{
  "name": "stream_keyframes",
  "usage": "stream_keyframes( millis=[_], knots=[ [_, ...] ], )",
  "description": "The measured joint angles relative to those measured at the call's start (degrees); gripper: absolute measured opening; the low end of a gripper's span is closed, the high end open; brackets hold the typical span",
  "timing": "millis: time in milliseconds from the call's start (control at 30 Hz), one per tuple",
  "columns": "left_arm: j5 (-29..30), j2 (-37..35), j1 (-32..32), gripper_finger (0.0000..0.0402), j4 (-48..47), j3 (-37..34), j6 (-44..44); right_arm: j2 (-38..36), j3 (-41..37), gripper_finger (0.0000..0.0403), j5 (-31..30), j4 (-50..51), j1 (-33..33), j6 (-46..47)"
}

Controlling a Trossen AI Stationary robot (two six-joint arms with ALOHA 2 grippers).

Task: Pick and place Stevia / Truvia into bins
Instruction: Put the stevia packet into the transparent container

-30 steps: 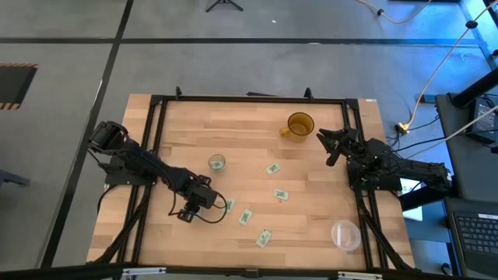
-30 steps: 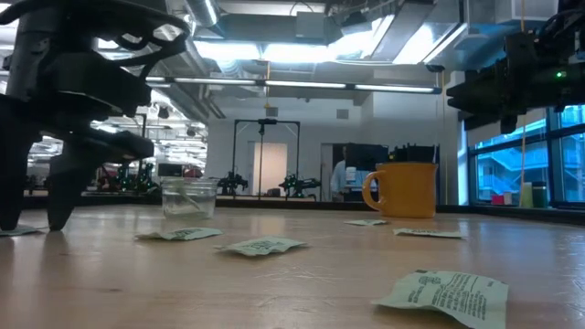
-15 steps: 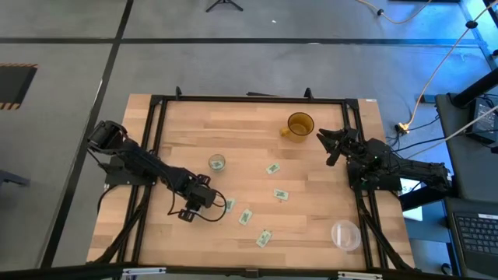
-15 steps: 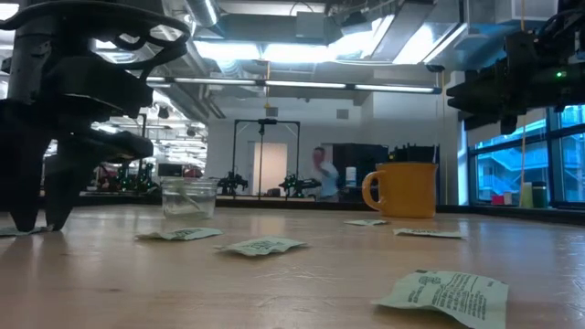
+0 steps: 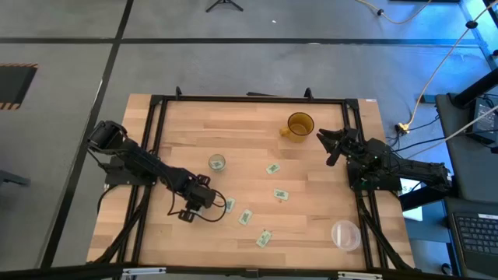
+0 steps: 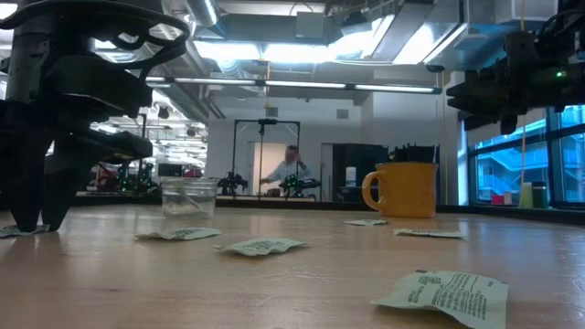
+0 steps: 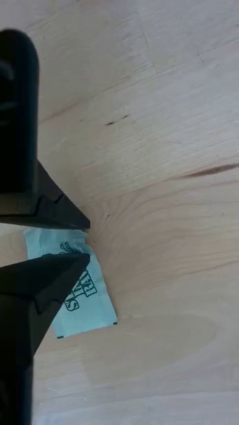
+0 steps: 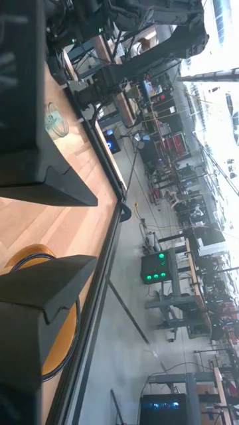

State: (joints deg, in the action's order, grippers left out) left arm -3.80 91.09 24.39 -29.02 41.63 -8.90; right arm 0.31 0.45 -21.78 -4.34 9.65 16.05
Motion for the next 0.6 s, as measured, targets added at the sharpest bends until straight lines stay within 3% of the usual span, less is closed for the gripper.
stream_keyframes(
  millis=[167,333,600],
  knots=[
    [1.5,-1.1,0.1,0.0049,0.1,-0.3,-0.9,0.0,0.0,0.0133,0.0,0.0,0.0,0.0],
    [1.9,-2.0,0.1,0.0009,0.2,-0.3,-1.6,0.0,0.0,0.0133,0.0,0.0,0.0,0.0],
    [2.4,-3.5,0.1,0.0003,-1.5,-0.4,-4.4,0.0,0.0,0.0133,0.0,0.0,0.0,0.2]
  ],
)
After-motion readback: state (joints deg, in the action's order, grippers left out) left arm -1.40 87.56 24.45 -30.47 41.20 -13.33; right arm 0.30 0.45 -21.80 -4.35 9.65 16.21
